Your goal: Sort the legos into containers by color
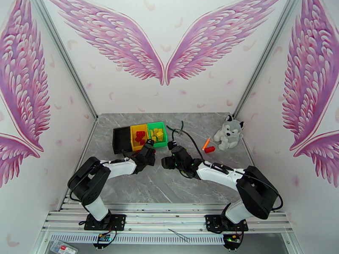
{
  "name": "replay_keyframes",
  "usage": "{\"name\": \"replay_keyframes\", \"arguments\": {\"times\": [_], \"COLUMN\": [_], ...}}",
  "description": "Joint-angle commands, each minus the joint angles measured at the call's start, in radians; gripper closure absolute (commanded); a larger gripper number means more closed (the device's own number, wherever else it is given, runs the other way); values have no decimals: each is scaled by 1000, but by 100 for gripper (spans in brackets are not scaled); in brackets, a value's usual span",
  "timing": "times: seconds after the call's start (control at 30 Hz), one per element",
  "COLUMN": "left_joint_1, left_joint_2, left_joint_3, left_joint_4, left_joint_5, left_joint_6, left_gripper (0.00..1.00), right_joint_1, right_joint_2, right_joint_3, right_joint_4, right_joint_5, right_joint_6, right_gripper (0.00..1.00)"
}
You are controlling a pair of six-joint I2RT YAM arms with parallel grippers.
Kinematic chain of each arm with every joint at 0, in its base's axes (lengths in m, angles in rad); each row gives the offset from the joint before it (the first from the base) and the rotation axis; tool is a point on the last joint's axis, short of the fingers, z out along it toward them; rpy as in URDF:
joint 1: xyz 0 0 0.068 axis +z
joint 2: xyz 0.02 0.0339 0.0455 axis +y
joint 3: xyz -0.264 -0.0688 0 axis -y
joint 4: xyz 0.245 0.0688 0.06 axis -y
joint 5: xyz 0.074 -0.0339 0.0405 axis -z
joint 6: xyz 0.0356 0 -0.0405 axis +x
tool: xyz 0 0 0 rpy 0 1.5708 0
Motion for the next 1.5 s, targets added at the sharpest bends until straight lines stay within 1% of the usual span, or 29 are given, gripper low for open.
{"name": "replay_keyframes", "arguments": {"times": [0.0, 0.1, 0.2, 0.3, 0.4, 0.47, 0.53, 0.67, 0.7, 0.77, 0.8, 0.93, 1.07, 1.2, 1.33, 1.47], "left_joint_1": [8, 37, 84, 131, 175, 194, 206, 212, 210, 211, 210, 207, 204, 201, 201, 201], "left_joint_2": [-89, -129, -133, -109, -56, -15, 19, 33, 27, 10, -1, -61, -119, -155, -143, -73], "left_joint_3": [-18, -12, 24, 68, 135, 181, 227, 257, 252, 235, 220, 142, 31, -66, -136, -158], "left_joint_4": [-27, -44, -66, -75, -80, -80, -91, -96, -93, -89, -86, -69, -36, 5, 67, 140], "left_joint_5": [-22, -59, -73, -69, -41, -32, -24, -27, -27, -30, -30, -31, -25, -4, 24, 59], "left_joint_6": [-11, -20, -25, -22, -5, 8, 16, 21, 19, 16, 12, -11, -45, -78, -97, -97], "left_gripper": [82, 82, 82, 82, 82, 80, 71, 45, 38, 30, 27, 23, 21, 17, 13, 12], "right_joint_1": [4, 5, 5, 5, 3, 2, 3, 0, -2, -6, -8, -13, -13, -12, -12, -12], "right_joint_2": [-47, -61, -70, -81, -95, -103, -109, -120, -123, -121, -118, -93, -60, -27, -12, -14], "right_joint_3": [-9, -10, -14, -21, -31, -36, -40, -50, -53, -55, -54, -39, -15, 7, 17, 19], "right_joint_4": [-28, -32, -37, -37, -41, -42, -46, -54, -54, -53, -52, -43, -35, -32, -25, -25], "right_joint_5": [36, 38, 39, 44, 52, 54, 58, 78, 81, 86, 86, 79, 61, 45, 29, 24], "right_joint_6": [-10, -15, -15, -15, -15, -15, -15, -14, -14, -14, -14, -14, -13, -11, -6, -4], "right_gripper": [39, 38, 38, 38, 38, 38, 38, 38, 38, 38, 38, 37, 37, 37, 37, 37]}}
